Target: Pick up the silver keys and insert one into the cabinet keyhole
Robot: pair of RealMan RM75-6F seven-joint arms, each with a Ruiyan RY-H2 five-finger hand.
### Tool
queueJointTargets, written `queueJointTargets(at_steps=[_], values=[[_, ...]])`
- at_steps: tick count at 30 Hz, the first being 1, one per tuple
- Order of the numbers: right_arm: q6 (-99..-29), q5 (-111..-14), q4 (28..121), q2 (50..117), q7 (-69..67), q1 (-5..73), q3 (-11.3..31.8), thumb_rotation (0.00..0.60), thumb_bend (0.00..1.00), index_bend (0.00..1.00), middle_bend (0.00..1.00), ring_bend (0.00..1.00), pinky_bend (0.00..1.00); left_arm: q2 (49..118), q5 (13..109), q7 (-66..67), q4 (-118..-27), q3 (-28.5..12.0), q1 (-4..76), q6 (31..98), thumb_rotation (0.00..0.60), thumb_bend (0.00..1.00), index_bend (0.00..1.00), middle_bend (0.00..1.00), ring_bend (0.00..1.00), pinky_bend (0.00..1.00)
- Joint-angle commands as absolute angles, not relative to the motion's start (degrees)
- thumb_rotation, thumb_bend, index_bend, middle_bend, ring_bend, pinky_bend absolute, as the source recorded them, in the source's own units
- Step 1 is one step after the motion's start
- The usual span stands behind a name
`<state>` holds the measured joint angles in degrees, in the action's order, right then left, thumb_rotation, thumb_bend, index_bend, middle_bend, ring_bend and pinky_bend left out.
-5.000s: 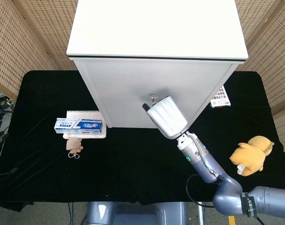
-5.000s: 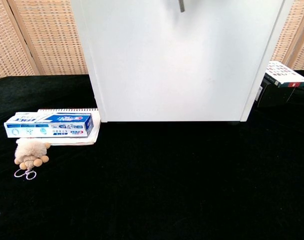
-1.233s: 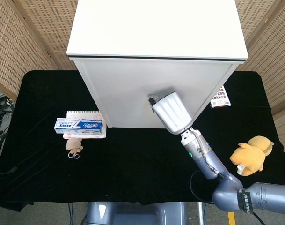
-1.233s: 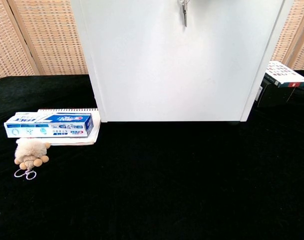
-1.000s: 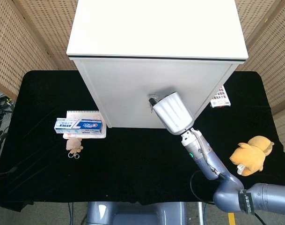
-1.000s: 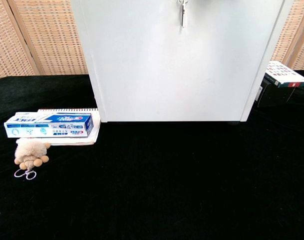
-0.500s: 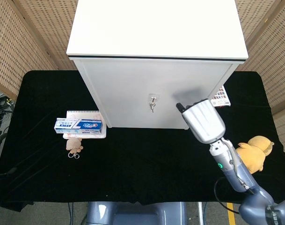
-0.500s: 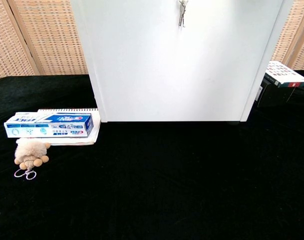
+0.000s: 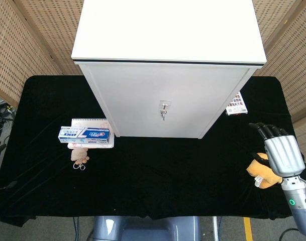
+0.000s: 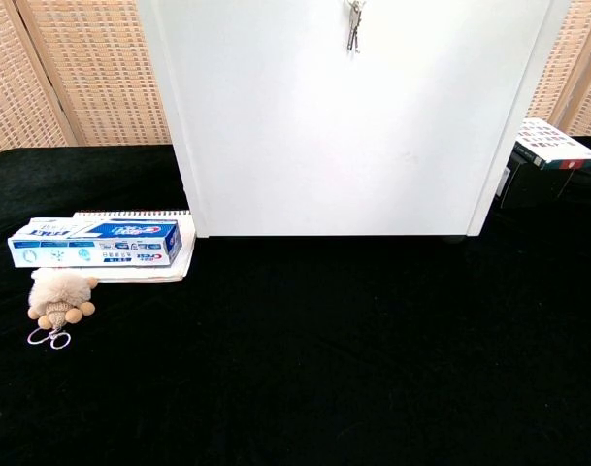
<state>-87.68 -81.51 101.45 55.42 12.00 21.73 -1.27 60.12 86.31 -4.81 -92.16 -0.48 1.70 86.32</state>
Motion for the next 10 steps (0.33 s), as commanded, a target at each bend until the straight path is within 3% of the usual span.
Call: queueJointTargets(at_steps=[1, 10], values=[[-85.37, -79.78, 99.38, 56.94, 10.78, 19.34, -3.47, 0.600, 0.00, 0.00, 0.00, 0.00, 0.00, 60.20, 86.50, -4.90, -91.99, -0.46, 1.60, 86.57, 0.600, 0.00, 0.00, 0.00, 0.00, 0.00], [-87.97, -80.55, 94.15, 63.13, 8.94, 14.26, -4.13, 0.600, 0.00, 0.00, 0.00, 0.00, 0.00, 60.71, 87.32, -4.57, -91.51, -0.26, 1.07, 87.77, 0.600, 0.00, 0.00, 0.00, 0.00, 0.00]])
